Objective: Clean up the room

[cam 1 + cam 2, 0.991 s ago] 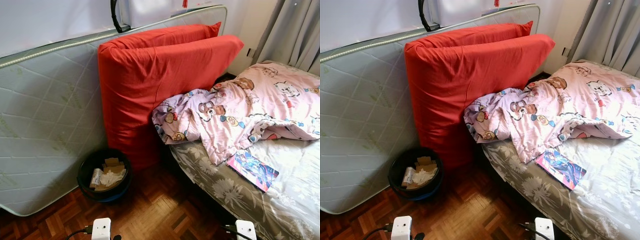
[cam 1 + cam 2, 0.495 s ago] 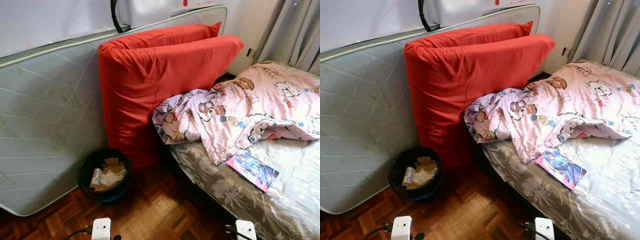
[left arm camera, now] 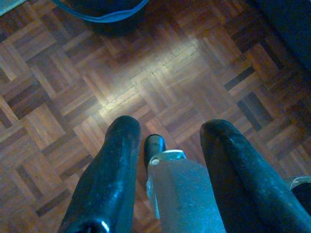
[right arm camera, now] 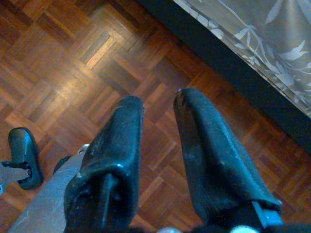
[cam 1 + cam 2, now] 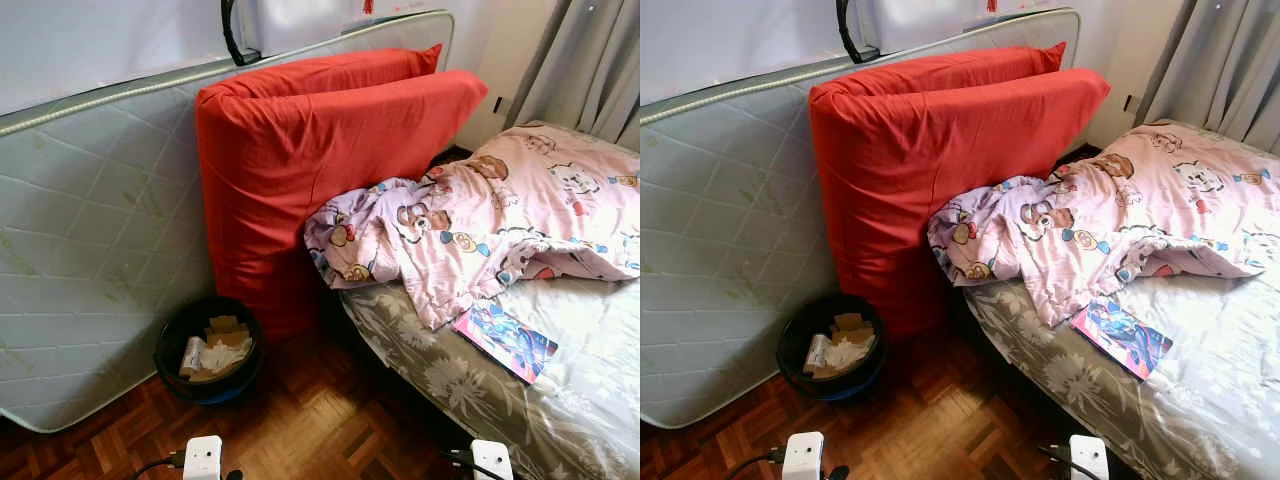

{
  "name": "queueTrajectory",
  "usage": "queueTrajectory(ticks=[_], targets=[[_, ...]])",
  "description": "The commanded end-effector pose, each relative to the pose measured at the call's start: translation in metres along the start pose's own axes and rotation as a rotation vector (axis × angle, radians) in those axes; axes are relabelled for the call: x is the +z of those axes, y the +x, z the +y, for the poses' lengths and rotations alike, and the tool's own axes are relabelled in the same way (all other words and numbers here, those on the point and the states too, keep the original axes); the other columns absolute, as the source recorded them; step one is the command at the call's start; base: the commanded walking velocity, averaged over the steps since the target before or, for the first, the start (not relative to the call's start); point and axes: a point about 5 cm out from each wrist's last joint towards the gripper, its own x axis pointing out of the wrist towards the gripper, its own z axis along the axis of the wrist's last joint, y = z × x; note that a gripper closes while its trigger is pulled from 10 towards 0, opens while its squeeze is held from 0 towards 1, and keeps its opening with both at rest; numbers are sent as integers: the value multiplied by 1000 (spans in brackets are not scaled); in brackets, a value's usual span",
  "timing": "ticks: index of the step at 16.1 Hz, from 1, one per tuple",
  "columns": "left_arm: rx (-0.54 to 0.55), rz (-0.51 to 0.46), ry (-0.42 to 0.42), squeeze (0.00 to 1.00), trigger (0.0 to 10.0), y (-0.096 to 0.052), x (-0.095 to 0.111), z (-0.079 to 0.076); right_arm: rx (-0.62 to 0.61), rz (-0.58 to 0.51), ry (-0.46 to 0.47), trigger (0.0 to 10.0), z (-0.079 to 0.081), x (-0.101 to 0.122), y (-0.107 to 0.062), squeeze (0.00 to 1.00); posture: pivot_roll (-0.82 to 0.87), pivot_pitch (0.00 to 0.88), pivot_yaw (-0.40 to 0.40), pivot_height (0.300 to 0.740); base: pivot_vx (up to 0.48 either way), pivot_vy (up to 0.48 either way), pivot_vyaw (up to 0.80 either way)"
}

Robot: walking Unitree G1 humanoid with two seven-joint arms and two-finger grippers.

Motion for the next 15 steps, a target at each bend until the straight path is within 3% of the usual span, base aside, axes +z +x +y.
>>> queueTrajectory(ticks=[1, 10, 15], targets=[[22, 143, 71, 0, 10000, -6, -7, 50, 119, 23, 144, 10000, 18, -9, -2, 0, -35, 0, 36, 740, 0, 0, 0], [16, 115, 66, 0, 10000, -4, -1, 48, 124, 40, 153, 10000, 17, -14, -3, 0, -23, 0, 26, 740, 0, 0, 0], [-55, 55, 45, 0, 10000, 1, 9, 27, 111, 10, 122, 10000, 5, -8, -2, 0, -33, 0, -19, 740, 0, 0, 0]])
